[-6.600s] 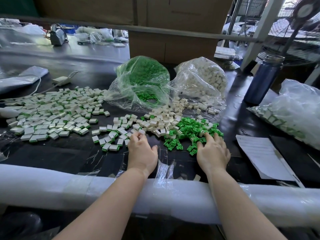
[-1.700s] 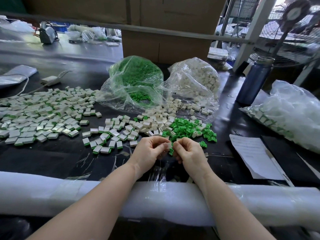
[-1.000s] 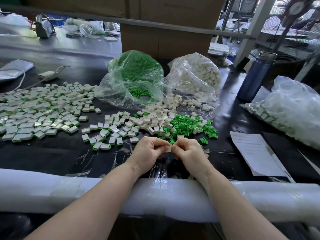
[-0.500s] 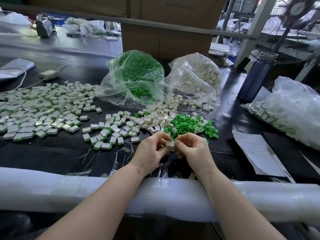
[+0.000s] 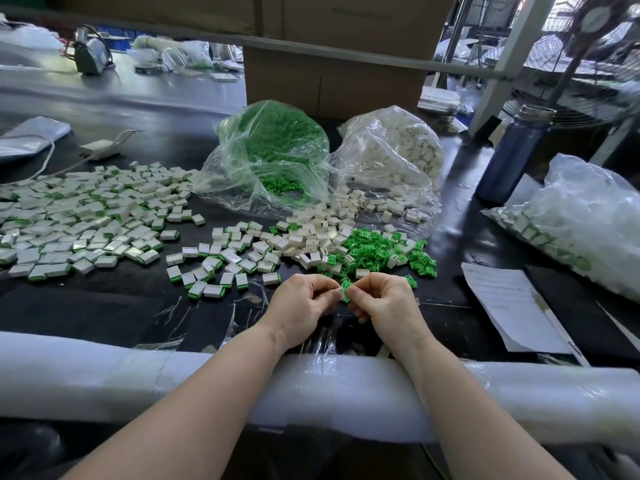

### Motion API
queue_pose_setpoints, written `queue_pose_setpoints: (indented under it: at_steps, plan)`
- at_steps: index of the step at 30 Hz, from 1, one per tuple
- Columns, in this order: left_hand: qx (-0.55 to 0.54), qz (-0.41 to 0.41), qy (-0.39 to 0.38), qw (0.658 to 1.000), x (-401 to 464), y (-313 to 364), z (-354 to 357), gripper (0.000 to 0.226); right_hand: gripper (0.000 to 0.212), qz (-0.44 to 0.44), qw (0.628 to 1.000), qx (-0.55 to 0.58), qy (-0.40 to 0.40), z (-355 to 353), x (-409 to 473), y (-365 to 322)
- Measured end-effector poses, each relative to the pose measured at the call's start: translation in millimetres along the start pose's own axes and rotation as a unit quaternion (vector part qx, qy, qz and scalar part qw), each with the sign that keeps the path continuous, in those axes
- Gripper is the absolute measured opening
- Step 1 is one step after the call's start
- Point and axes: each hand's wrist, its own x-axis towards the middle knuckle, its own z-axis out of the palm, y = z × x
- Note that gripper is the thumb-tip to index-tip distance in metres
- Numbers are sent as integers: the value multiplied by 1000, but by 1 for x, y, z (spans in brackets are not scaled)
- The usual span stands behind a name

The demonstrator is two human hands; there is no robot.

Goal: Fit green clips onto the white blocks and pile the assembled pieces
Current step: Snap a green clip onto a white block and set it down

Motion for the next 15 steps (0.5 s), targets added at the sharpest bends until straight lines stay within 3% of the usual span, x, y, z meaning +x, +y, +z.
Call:
queue_pose_setpoints:
  at_steps: [15]
  plan:
    - [58, 22, -11, 998, -2, 2, 1, 15, 26, 5, 998, -56, -32, -3, -1, -2]
